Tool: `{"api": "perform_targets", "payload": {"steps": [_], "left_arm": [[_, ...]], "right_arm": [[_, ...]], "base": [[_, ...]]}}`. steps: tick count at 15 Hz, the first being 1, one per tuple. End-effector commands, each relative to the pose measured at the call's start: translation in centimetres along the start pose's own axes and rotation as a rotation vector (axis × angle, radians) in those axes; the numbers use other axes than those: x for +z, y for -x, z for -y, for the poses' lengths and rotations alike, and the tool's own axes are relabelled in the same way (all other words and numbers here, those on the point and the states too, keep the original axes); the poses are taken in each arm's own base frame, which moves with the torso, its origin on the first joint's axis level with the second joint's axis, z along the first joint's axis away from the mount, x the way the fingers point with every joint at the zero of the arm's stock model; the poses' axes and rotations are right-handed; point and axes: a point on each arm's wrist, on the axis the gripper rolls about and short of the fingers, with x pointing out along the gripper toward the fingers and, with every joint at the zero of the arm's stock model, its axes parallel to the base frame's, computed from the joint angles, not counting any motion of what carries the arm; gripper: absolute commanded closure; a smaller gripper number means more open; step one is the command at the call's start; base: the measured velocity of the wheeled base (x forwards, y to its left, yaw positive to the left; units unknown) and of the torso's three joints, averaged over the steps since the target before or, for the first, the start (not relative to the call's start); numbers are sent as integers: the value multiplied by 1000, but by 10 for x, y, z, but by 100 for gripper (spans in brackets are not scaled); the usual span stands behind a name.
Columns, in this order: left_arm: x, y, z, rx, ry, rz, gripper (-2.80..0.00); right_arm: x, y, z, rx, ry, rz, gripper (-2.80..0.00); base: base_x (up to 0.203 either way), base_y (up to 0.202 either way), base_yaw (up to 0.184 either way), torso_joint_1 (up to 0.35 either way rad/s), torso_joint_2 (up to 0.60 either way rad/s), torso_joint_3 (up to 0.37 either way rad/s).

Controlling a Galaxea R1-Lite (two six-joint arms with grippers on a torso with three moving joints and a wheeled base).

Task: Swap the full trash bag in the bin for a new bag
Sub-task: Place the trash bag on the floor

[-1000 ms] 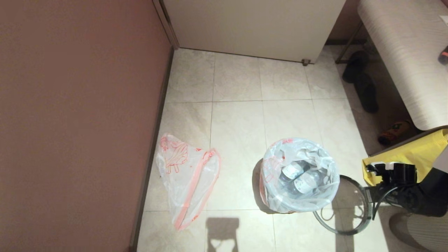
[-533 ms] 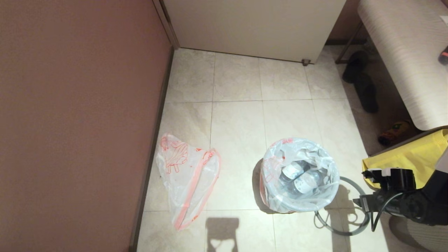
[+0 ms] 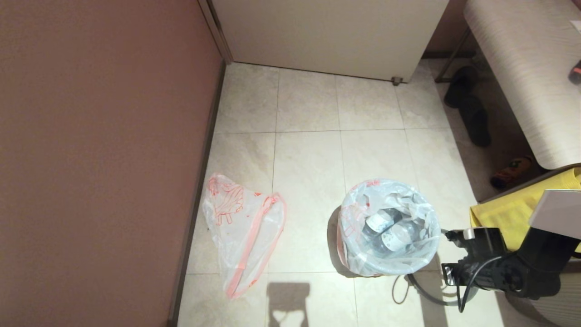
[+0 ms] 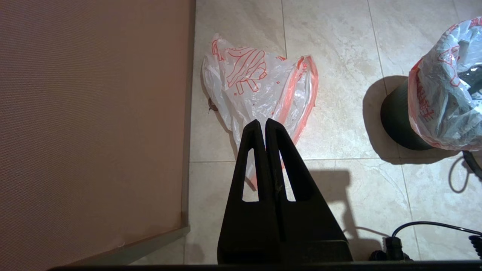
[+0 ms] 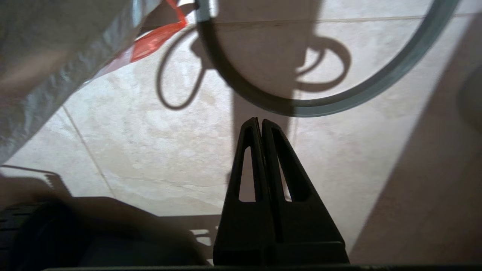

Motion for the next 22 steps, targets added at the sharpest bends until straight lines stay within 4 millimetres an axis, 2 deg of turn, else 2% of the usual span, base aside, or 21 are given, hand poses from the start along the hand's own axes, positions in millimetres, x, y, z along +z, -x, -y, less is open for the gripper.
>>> {"api": "perform_targets", "payload": {"steps": [1, 4, 6, 8, 11, 13, 15, 18, 19, 22], "left_arm": [[0, 0, 0, 0, 1, 0, 0], [0, 0, 0, 0, 1, 0, 0], [0, 0, 0, 0, 1, 0, 0], [0, 0, 0, 0, 1, 0, 0], [0, 0, 0, 0, 1, 0, 0], [0, 0, 0, 0, 1, 0, 0], [0, 0, 0, 0, 1, 0, 0], [0, 0, 0, 0, 1, 0, 0], [0, 0, 0, 0, 1, 0, 0], [0, 0, 0, 1, 1, 0, 0]], "right_arm": [[-5, -11, -6, 22, 1, -19, 0], [2, -17, -10, 90, 42, -1, 0], [14, -27, -19, 112, 70, 12, 0], [27, -34, -36, 135, 92, -34, 0], [50, -35, -71, 174, 10, -103, 0], [62, -39, -86, 187, 1, -96, 0], [72, -43, -87, 163, -10, -68, 0], [76, -54, -88, 160, -22, -53, 0], [83, -56, -86, 162, -82, -36, 0], [106, -43, -60, 261, -270, -15, 0]], "base": [[0, 0, 0, 0, 0, 0], [0, 0, 0, 0, 0, 0], [0, 0, 0, 0, 0, 0], [0, 0, 0, 0, 0, 0], [0, 0, 0, 0, 0, 0], [0, 0, 0, 0, 0, 0], [0, 0, 0, 0, 0, 0], [0, 0, 0, 0, 0, 0], [0, 0, 0, 0, 0, 0], [0, 0, 0, 0, 0, 0]]}}
